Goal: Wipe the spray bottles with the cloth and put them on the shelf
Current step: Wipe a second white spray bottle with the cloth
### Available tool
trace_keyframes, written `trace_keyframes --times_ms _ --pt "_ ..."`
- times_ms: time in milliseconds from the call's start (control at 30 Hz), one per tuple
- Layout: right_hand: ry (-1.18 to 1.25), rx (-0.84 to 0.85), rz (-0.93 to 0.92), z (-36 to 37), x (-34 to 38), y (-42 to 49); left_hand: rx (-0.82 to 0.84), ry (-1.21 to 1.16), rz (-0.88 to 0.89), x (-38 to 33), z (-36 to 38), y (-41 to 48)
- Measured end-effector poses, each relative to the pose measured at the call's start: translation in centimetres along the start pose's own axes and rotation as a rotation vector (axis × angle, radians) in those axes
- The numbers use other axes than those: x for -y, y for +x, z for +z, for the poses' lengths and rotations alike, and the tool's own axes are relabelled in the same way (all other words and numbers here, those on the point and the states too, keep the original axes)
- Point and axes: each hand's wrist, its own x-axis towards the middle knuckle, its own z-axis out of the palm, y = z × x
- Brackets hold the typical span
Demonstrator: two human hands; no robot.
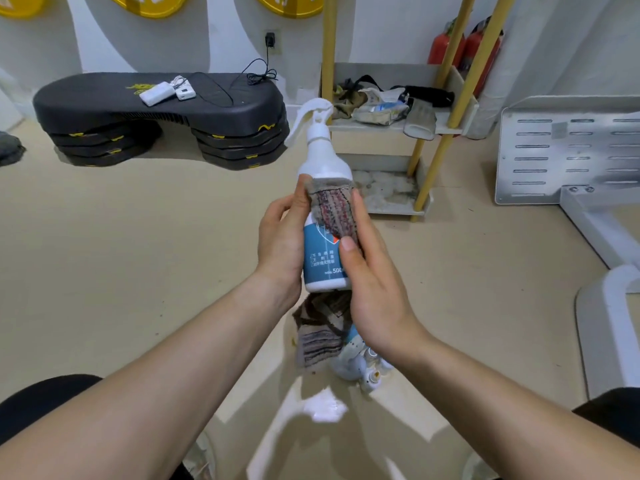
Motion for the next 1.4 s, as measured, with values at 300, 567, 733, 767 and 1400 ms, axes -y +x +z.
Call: trace_keyframes --times_ms 300,567,733,767,1400 --pt "-0.417 0.1 -0.223 0.4 0.2 -1.1 0.214 -0.081 -0.172 -0.4 -0.3 -0.7" --pt "0.217 -0.066 0.118 -2.1 0.9 3.7 0.218 0.19 0.012 0.4 1.2 -2.7" --pt "0.146 0.091 0.093 -0.3 -0.2 0.8 -0.004 -0.051 -0.094 -0.9 0.6 -1.2" --pt "0.027 0.144 0.002 0.1 -0.1 -0.2 -0.039 -0.109 -0.118 -1.2 0.2 -0.8" --pt "0.606 0.073 0.391 0.4 -0.2 1.5 -0.119 -0.17 -0.123 -1.3 0.2 -0.3"
